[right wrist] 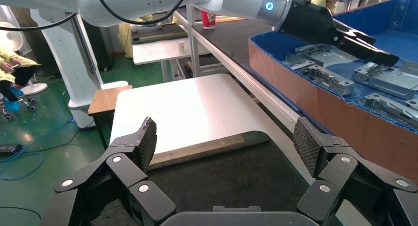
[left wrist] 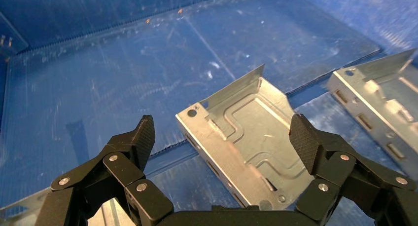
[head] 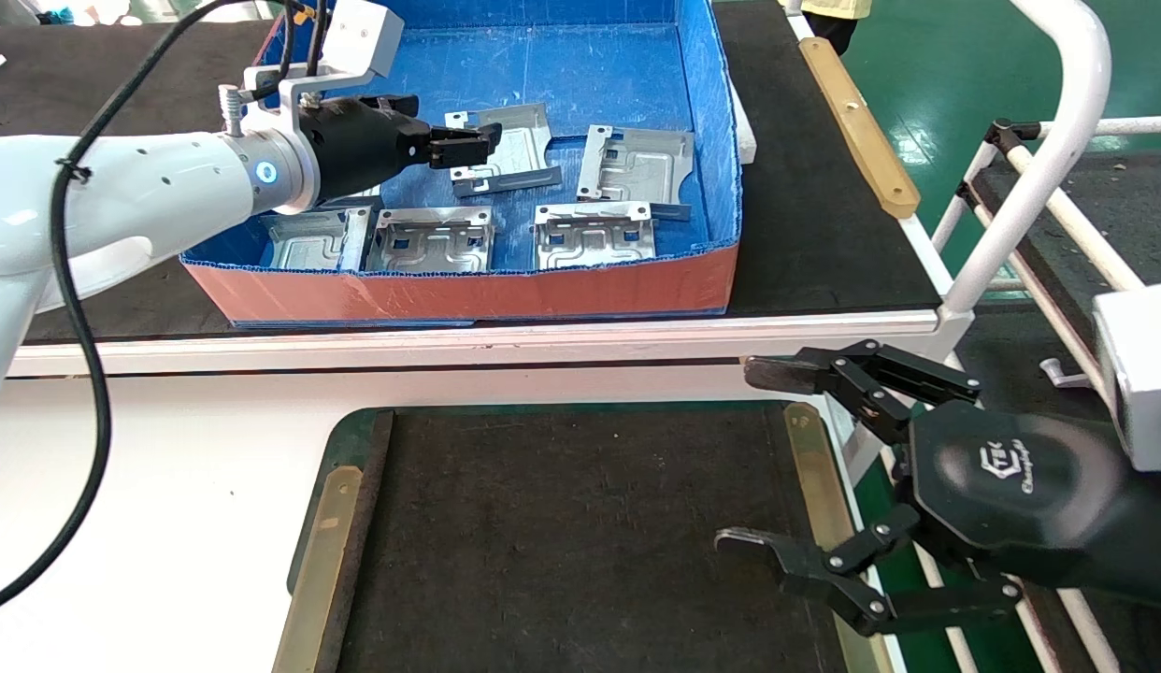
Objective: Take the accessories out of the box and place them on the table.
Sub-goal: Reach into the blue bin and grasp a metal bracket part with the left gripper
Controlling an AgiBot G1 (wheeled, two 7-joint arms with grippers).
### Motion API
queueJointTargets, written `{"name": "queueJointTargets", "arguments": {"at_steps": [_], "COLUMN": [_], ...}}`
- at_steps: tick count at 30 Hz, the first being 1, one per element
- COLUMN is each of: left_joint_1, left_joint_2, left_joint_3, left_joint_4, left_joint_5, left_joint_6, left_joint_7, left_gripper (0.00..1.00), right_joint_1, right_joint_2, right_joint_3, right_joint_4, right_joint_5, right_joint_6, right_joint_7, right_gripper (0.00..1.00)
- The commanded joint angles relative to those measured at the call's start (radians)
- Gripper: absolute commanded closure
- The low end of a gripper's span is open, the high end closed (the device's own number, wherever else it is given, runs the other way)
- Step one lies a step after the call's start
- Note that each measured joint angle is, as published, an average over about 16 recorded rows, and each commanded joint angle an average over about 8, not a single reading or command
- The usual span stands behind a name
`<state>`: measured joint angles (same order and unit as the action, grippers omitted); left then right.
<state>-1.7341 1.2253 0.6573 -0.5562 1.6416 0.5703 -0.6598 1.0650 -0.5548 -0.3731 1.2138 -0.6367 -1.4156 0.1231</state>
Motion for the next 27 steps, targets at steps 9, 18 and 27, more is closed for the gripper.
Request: {"name": "queueJointTargets", "arguments": {"at_steps": [9, 18, 27], "left_joint_1": [-0.005, 0.005, 0.007], "left_joint_2": [0.016, 0.017, 0.028], "left_joint_3": [0.023, 0.042, 0.057], "left_joint_4": [0.015, 0.000, 0.002], "left_joint_5": [0.051, 0.089, 0.123], "left_joint_6": [-0.030, -0.037, -0.057], "left_joint_7": [-0.073, -0.140, -0.176], "left_gripper": [0.00, 0.00, 0.44], "right_joint_1": [0.000, 0.000, 0.000], "right_joint_2": [0.000, 0.000, 0.000], "right_joint_3": [0.000, 0.000, 0.000], "right_joint_4": [0.000, 0.000, 0.000], "right_joint_5": [0.000, 0.000, 0.000], "right_joint_6": [0.000, 0.000, 0.000], "right_joint_7": [0.000, 0.000, 0.000], "right_gripper": [0.00, 0.00, 0.92]}}
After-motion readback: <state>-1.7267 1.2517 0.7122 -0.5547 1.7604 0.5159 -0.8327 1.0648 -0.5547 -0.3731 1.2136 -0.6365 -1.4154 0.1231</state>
